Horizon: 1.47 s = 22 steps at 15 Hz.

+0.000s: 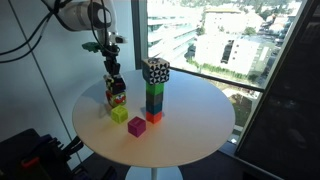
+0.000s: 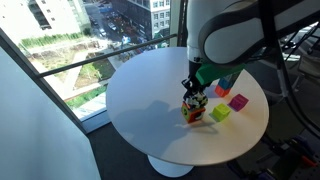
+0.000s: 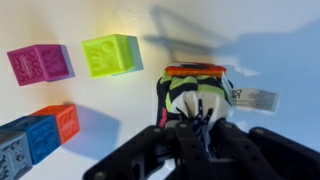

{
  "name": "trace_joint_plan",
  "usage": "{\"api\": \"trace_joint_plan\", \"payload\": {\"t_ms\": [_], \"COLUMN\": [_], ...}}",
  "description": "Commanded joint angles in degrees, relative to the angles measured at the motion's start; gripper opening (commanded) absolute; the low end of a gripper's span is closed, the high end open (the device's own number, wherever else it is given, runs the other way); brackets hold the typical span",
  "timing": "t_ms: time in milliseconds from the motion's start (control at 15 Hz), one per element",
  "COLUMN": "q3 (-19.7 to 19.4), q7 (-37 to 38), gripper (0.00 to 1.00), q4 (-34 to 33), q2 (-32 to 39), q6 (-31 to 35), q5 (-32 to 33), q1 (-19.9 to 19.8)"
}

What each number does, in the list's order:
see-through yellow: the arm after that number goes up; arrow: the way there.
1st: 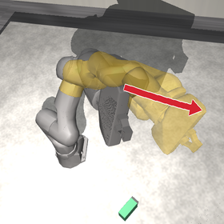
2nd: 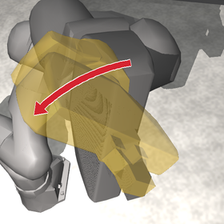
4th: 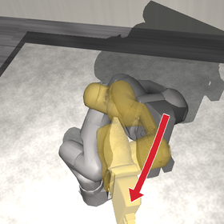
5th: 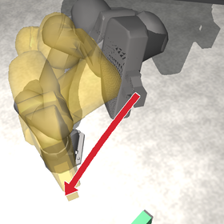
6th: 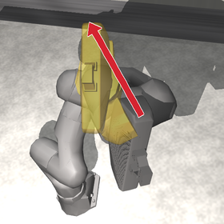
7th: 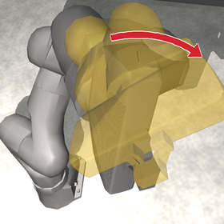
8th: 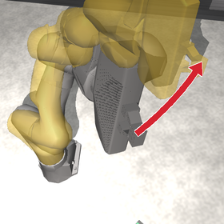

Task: Stack the two left toy foams together

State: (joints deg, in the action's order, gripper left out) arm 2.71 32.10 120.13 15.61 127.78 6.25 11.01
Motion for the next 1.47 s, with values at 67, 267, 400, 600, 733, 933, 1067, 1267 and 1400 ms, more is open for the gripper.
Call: {"api": "trace_joint_plan", "payload": {"t_ms": [67,267,400,600,733,933,1067,1267,1400], "q3": [-0.28,-0.35,-0.34,-0.22,-0.06,0.01,0.06,0.19,0.26], "q7": [-2.18,-2.49,-2.68,-2.99,-3.72,-4.57,-5.20,-6.39,-6.85], "gripper": [0.08,0.08,0.08,0.08,0.08,0.08,0.47,0.58,0.73], "q4": [-2.16,-1.98,-1.61,-1.13,-0.82,-0.34,0.01,0.36,0.61], "q2": [0.81,0.65,0.61,0.75,0.79,0.79,0.62,0.04,-0.11], "q6": [-3.51,-4.55,-4.48,-3.40,-2.74,-1.99,-1.76,-2.57,-3.10], "q5": [-0.15,-0.18,-0.19,-0.46,-0.88,-0.97,-1.14,-1.63,-2.07], "q1": [-0.37,-0.36,-0.38,-0.41,-0.51,-0.52,-0.59,-0.80,-0.81]}}
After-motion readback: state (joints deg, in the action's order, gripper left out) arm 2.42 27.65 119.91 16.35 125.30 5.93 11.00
